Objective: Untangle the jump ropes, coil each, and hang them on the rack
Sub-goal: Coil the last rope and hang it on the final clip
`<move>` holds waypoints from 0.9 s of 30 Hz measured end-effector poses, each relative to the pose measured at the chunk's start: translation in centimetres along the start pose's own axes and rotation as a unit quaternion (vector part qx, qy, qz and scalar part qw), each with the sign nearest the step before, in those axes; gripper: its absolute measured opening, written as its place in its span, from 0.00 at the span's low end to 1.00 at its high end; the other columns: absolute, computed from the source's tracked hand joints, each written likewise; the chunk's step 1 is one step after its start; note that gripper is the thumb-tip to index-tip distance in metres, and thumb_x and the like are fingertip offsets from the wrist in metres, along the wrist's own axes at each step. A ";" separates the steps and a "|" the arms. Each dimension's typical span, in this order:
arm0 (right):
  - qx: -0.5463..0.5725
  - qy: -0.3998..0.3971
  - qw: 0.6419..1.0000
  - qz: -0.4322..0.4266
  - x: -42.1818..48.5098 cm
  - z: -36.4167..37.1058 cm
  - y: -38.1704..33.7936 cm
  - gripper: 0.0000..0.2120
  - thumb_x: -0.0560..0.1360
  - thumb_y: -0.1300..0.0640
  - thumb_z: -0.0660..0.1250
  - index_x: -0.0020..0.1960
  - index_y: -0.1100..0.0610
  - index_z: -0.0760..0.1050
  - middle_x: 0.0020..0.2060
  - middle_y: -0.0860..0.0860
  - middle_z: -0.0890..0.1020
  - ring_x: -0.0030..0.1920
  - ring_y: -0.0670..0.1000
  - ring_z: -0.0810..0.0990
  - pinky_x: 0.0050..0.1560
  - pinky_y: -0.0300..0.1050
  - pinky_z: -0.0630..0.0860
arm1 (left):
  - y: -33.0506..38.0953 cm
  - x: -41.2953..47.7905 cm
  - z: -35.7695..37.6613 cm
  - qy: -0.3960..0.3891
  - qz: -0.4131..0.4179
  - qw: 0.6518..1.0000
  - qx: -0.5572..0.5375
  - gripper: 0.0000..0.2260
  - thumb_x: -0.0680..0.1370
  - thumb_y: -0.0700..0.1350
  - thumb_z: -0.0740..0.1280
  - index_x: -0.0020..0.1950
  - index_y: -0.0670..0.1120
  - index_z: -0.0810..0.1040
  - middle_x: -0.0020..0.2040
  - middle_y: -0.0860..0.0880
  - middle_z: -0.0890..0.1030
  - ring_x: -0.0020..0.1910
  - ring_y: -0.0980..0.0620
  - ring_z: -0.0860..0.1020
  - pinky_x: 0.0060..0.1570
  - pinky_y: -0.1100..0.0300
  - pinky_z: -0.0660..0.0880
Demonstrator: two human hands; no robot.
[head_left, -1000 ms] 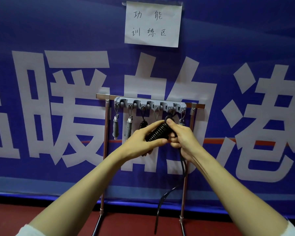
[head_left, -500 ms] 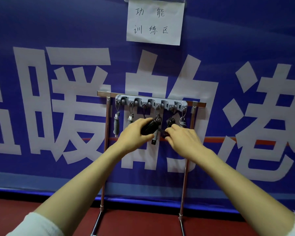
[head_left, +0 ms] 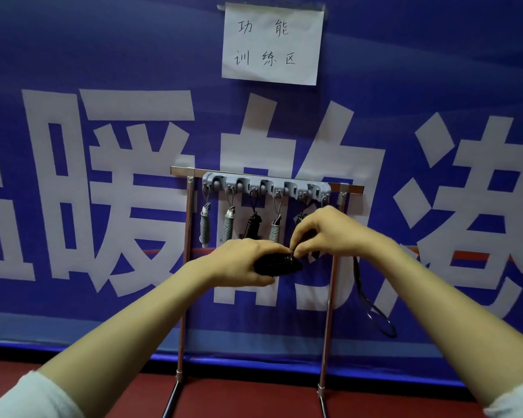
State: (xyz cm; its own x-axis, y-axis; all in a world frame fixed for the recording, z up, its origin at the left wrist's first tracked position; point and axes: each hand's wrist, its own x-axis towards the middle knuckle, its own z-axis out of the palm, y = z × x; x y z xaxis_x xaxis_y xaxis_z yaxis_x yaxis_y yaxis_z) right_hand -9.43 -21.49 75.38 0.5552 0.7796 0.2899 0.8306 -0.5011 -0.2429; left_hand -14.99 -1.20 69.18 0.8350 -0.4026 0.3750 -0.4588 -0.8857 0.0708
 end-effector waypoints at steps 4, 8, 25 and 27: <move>0.187 -0.078 0.979 0.007 -0.1 -1.0 0.3 0.05 0.69 0.63 0.75 0.45 0.60 0.84 0.38 0.52 0.84 0.40 0.49 0.80 0.41 0.38 0.76 | 0.6 -1.0 0.0 0.025 0.038 0.997 -0.056 0.27 0.74 0.48 0.72 0.72 0.54 0.70 0.61 0.55 0.79 0.52 0.58 0.76 0.51 0.57 0.74; 0.325 -0.090 0.941 0.016 0.1 -0.3 1.1 0.02 0.72 0.64 0.71 0.43 0.59 0.82 0.35 0.48 0.81 0.35 0.44 0.77 0.34 0.33 0.71 | 1.1 -1.3 -0.3 0.045 0.023 0.981 -0.187 0.23 0.72 0.44 0.74 0.63 0.52 0.69 0.53 0.56 0.80 0.47 0.58 0.78 0.49 0.55 0.78; 0.489 0.067 0.866 0.082 2.7 5.8 -0.6 0.12 0.82 0.64 0.56 0.64 0.58 0.67 0.28 0.46 0.73 0.26 0.43 0.64 0.24 0.35 0.57 | 0.7 -0.9 0.7 0.225 -0.090 0.788 -0.565 0.20 0.76 0.35 0.69 0.65 0.53 0.75 0.39 0.46 0.77 0.24 0.51 0.69 0.24 0.60 0.67; 0.374 0.071 0.921 0.079 2.3 5.8 -0.8 0.15 0.82 0.63 0.56 0.66 0.53 0.66 0.30 0.45 0.74 0.27 0.42 0.67 0.24 0.35 0.62 | 0.7 -0.7 0.9 0.226 -0.106 0.798 -0.548 0.20 0.76 0.37 0.70 0.65 0.52 0.75 0.41 0.45 0.78 0.25 0.50 0.71 0.26 0.59 0.68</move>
State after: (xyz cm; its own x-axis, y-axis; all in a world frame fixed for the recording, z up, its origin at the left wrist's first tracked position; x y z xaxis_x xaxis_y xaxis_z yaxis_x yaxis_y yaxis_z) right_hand -9.07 -17.14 70.90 0.7108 0.6359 0.3006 0.5049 -0.1637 -0.8475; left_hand -15.56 -1.74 68.13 0.8478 0.0741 0.5251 -0.5189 -0.0880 0.8503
